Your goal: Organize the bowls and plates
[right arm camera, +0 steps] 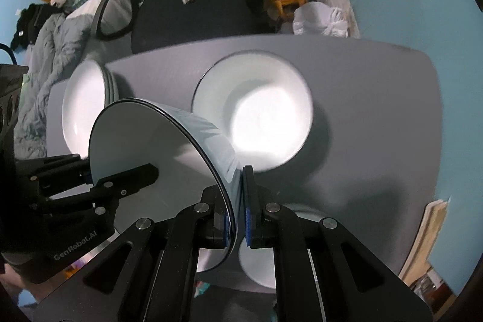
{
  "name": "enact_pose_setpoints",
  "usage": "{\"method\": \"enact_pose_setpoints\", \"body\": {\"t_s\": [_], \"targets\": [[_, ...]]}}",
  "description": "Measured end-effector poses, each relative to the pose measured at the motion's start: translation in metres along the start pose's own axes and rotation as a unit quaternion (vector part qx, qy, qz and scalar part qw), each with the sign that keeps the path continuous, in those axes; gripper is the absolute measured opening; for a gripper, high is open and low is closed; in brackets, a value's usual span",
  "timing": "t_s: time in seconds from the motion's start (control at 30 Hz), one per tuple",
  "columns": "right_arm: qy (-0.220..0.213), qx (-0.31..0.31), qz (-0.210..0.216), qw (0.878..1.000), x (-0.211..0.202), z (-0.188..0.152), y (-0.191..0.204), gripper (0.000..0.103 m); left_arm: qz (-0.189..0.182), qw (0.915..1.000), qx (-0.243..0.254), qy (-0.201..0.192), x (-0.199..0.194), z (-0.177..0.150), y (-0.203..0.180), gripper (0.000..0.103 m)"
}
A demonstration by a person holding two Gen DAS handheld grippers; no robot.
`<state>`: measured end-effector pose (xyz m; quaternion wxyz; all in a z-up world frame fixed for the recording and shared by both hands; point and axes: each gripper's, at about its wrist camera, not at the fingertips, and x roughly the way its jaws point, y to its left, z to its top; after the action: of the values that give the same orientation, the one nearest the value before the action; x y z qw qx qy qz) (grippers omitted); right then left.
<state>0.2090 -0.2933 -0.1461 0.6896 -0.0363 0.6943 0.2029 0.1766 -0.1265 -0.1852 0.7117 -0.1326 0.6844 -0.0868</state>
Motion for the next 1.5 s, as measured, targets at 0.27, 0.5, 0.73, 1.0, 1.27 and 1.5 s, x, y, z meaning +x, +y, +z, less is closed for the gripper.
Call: {"method": "enact_pose_setpoints", "body": {"t_s": [0.27, 0.5, 0.73, 1.0, 1.27, 1.5], "targets": [[0.001, 0.017, 0.003, 1.0, 0.001, 0.028, -0.024, 0.008, 0.018, 0.9997, 0.016, 0.004, 0.018, 0.028, -0.018, 0.013], [0.018, 0.023, 0.005, 1.0, 0.014, 0.039, -0.034, 0.008, 0.036, 0.9991, 0.015, 0.017, 0.034, 0.044, -0.021, 0.013], [0.03, 0.035, 0.015, 0.999, 0.026, 0.045, -0.041, 0.008, 0.04, 0.9989, 0.011, 0.024, 0.041, 0.052, -0.021, 0.013], [0.038, 0.048, 0.022, 0.998, 0.033, 0.049, -0.046, 0.008, 0.052, 0.9983, 0.021, 0.019, 0.041, 0.06, -0.024, 0.013], [0.063, 0.056, 0.013, 0.996, 0.044, 0.05, -0.049, 0.009, 0.071, 0.9965, 0.041, 0.015, 0.043, 0.068, -0.031, 0.013], [0.087, 0.062, 0.012, 0.994, 0.048, 0.049, -0.049, 0.01, 0.062, 0.9973, 0.026, 0.028, 0.049, 0.07, -0.021, 0.013]]}}
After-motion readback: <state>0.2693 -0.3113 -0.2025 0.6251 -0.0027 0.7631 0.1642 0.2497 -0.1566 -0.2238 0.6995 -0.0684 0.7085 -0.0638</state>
